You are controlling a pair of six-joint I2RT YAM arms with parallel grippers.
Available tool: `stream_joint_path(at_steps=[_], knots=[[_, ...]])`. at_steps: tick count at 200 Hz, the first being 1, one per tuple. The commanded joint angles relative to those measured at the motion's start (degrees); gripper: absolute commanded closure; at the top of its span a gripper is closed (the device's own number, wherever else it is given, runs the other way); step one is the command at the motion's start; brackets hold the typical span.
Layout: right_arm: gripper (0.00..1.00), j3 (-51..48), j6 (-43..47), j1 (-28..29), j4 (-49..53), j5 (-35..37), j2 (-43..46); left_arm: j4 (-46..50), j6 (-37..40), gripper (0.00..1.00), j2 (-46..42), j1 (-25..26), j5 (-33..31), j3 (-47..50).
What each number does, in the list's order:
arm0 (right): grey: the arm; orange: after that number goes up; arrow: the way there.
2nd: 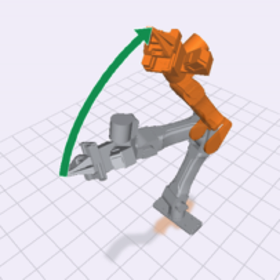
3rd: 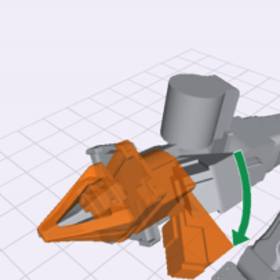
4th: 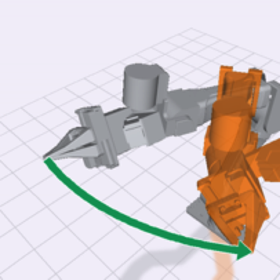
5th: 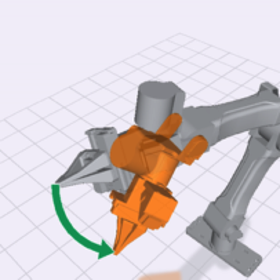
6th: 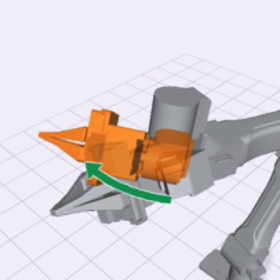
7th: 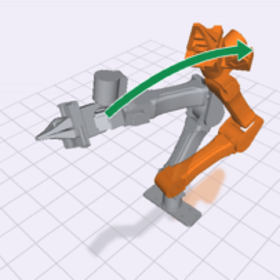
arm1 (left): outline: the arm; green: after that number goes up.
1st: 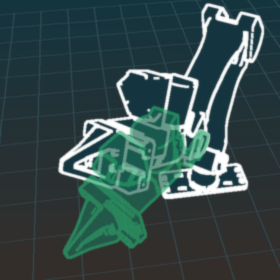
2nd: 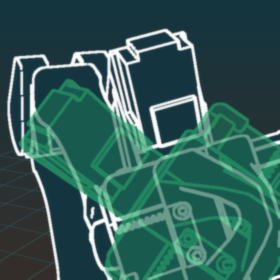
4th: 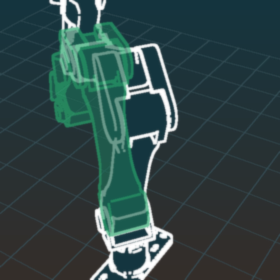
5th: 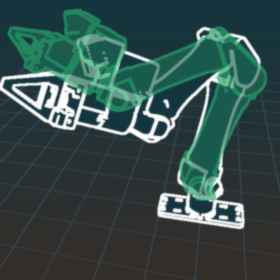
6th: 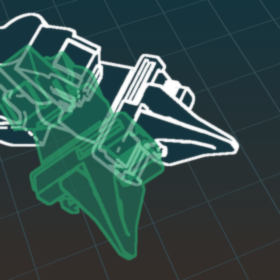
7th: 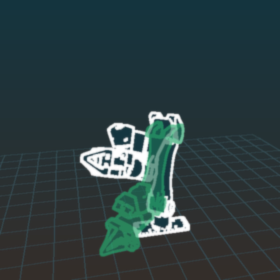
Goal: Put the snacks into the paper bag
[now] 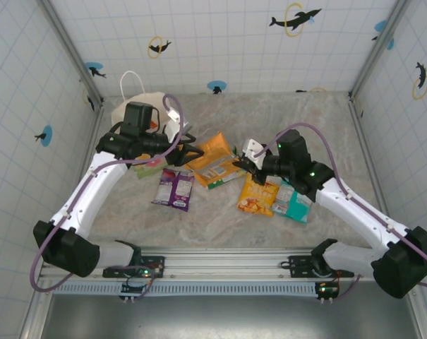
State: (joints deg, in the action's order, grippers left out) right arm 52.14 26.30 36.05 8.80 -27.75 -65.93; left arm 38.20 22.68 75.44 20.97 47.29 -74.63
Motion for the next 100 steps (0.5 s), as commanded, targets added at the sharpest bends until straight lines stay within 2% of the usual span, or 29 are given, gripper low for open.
stream_joint_path(at_steps=[1,32,65,100], knots=[[1.0,2.8,1.4,0.5,-1.8,-0.9,-1.0,0.5,0.3,0.32,0.7,0.4,5.3,-1.2],[1.0,3.3,1.5,0.9,-3.7,-2.0,-1.3,3.2,1.7,0.33,2.2,1.3,2.3,-1.8],[1.0,4.4,1.3,0.9,-4.1,-1.9,-2.2,4.4,2.2,0.35,3.4,2.3,2.4,-2.7],[1.0,5.0,1.5,1.0,-4.2,-1.1,-3.1,7.2,3.8,0.51,4.7,2.9,3.0,-4.5]])
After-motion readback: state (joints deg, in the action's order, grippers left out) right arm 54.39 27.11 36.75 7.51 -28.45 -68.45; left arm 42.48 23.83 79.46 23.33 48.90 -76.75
